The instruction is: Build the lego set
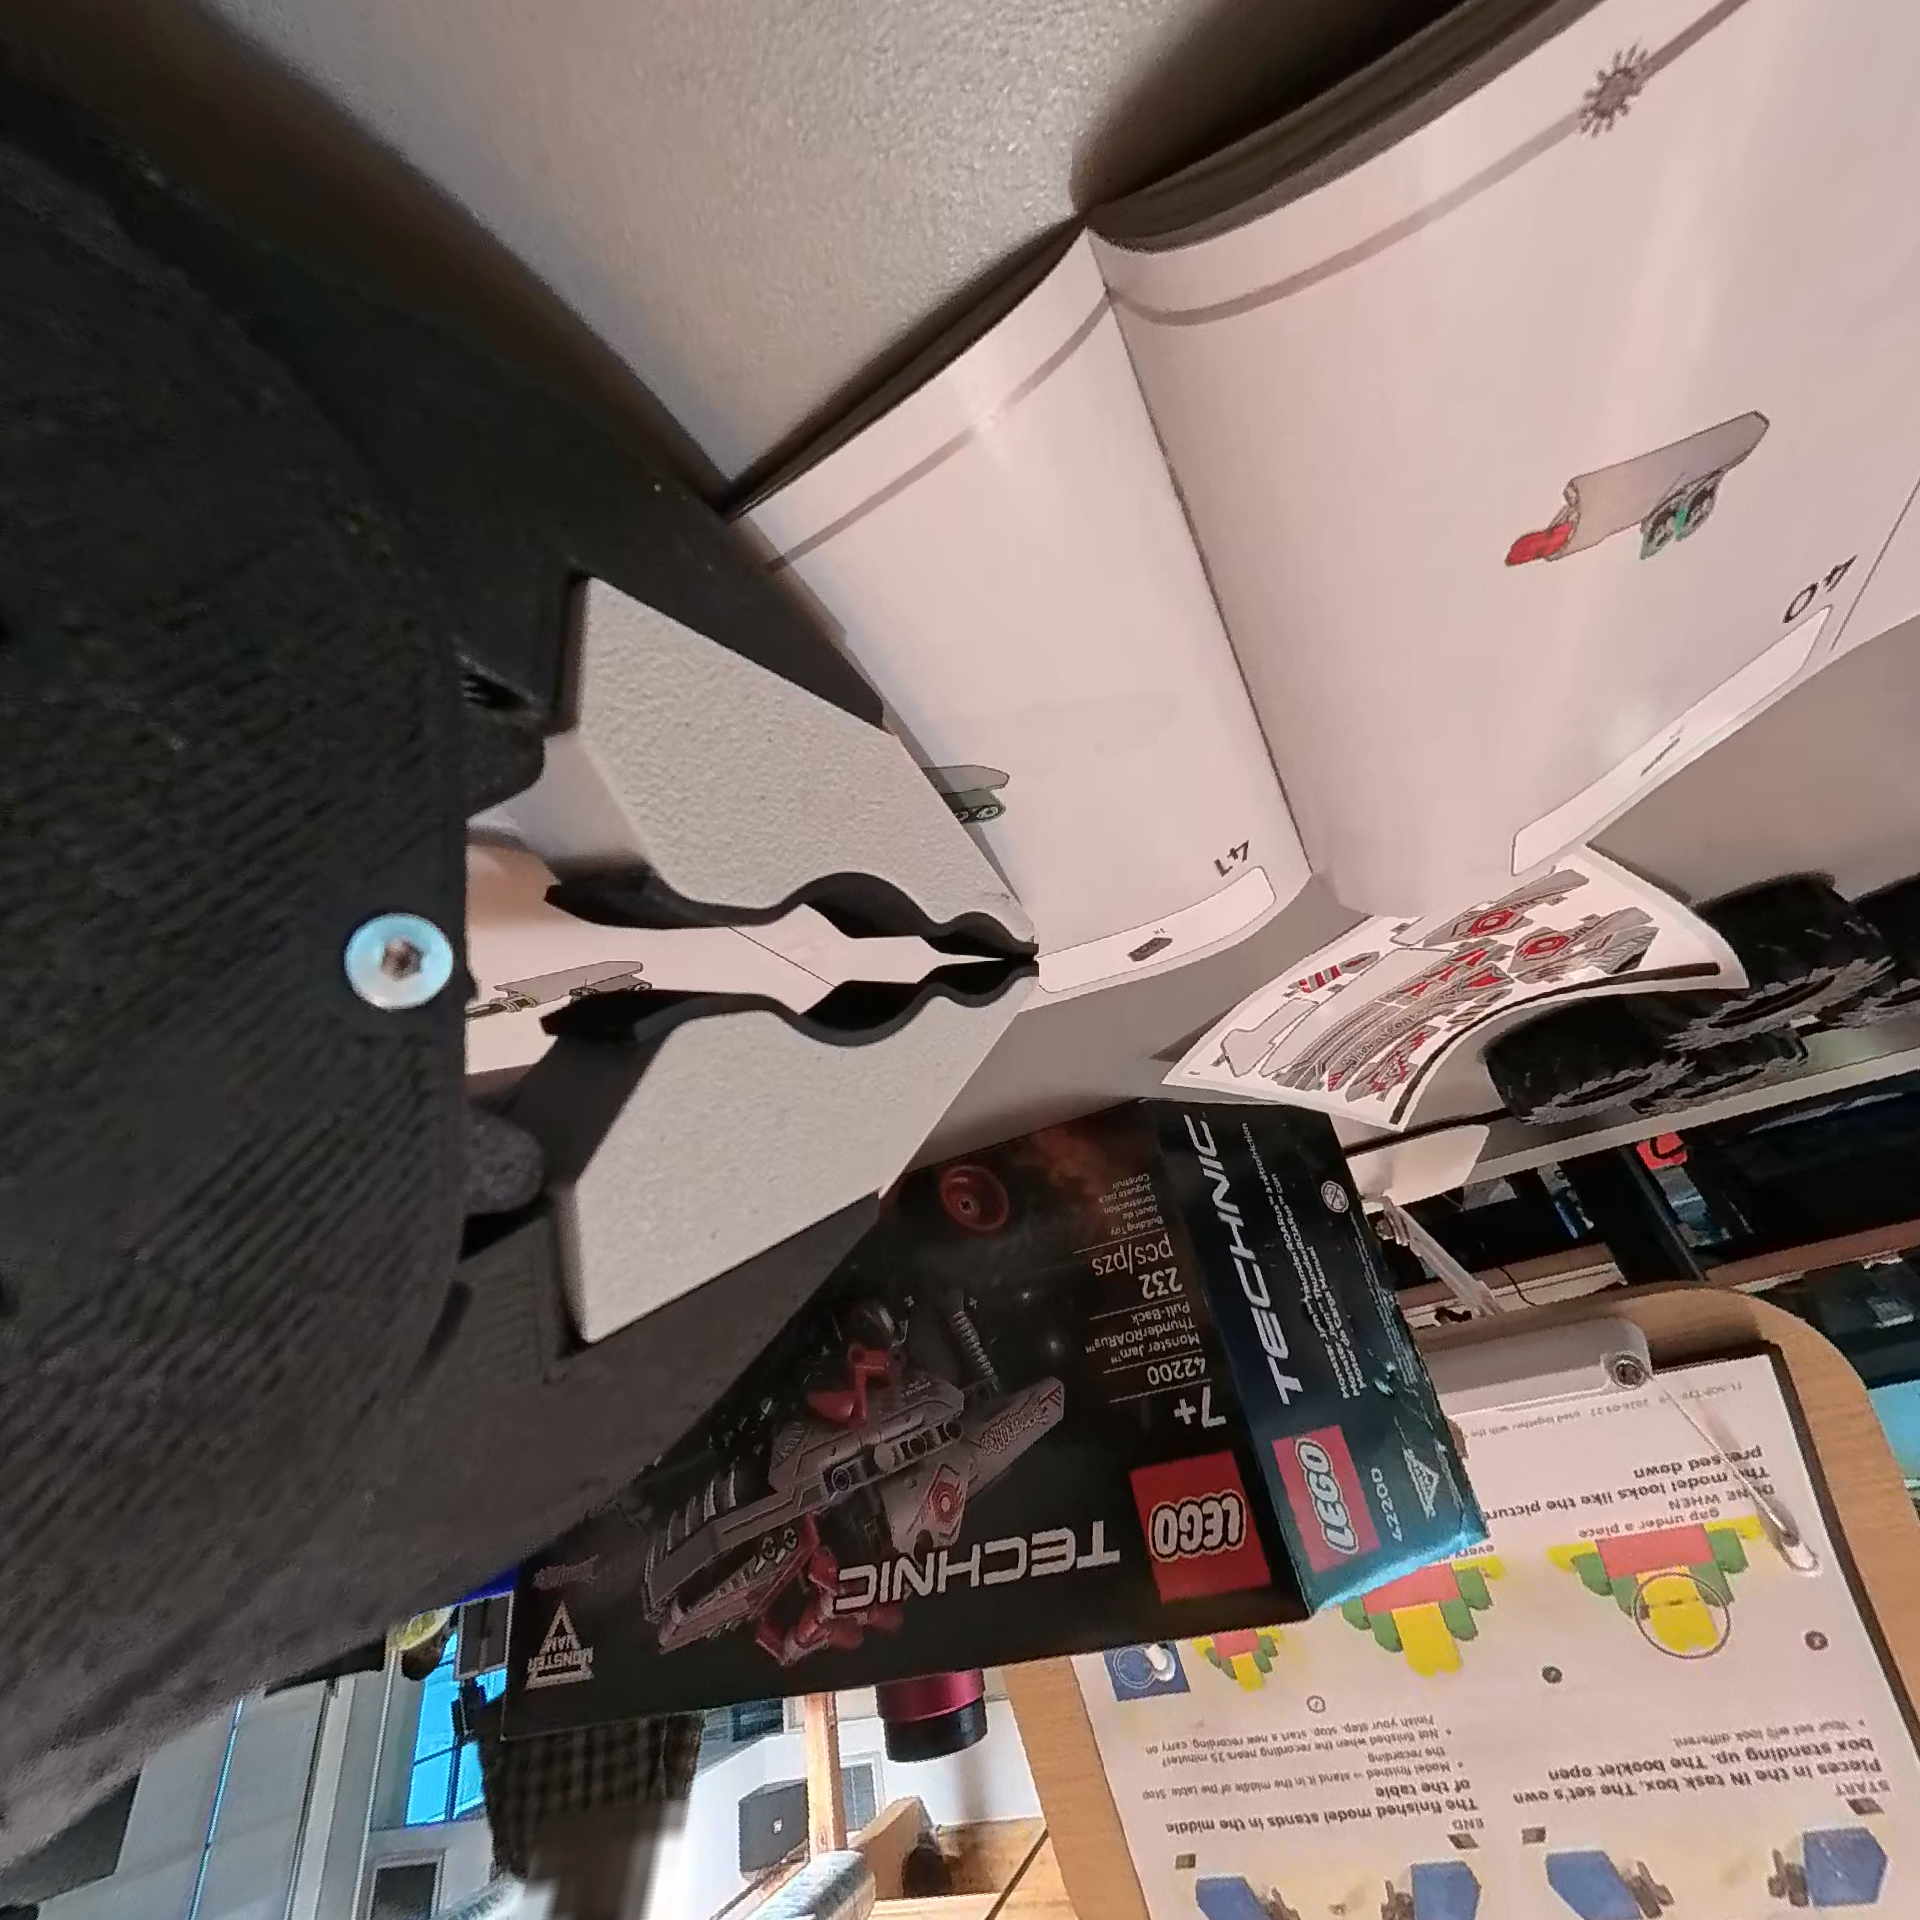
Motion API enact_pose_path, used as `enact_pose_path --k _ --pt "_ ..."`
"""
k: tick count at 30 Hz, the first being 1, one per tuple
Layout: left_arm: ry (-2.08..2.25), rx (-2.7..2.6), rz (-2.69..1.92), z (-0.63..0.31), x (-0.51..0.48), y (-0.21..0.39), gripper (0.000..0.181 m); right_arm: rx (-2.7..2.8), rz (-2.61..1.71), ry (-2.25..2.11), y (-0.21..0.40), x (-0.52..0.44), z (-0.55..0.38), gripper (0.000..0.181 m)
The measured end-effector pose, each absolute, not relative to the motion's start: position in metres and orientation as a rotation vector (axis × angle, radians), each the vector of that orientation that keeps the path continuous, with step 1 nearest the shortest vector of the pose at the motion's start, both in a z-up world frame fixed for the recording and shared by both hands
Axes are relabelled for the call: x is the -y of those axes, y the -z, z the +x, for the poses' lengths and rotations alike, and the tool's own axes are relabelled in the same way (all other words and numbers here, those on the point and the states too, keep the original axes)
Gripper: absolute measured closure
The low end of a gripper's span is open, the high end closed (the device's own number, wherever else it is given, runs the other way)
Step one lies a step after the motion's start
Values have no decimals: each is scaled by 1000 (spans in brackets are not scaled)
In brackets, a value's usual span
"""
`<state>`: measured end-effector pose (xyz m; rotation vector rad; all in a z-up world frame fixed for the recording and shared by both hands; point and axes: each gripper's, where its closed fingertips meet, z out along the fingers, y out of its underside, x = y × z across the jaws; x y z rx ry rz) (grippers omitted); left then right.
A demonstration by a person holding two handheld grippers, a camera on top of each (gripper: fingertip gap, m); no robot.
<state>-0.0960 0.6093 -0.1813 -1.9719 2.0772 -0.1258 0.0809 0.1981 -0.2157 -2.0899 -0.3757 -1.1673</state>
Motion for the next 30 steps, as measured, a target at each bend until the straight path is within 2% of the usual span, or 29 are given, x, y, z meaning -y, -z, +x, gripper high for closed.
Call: enact_pose_path --k 1,3,7,13,19,23,30 --pt "125 -2077 -1961 -95 -609 180 162 380 -2090 1169 216 -198 80 181" --pt "217 -2087 -1896 -83 -598 171 162 389 -2088 1172 216 -199 80 181" --pt "663 -2196 -1525 -43 -529 133 163 380 -2086 1164 216 -199 80 181" --pt "881 -2329 -1222 -25 -470 123 163 363 -2087 1153 215 -199 81 181" --pt "688 -2320 -1135 -8 -462 129 164 358 -2087 1142 215 -199 81 181" --pt "569 -2263 -1261 -14 -486 129 181 355 -2086 1136 215 -198 81 181" --pt "359 -2119 -1493 -30 -539 134 180 356 -2086 1137 215 -198 81 181"
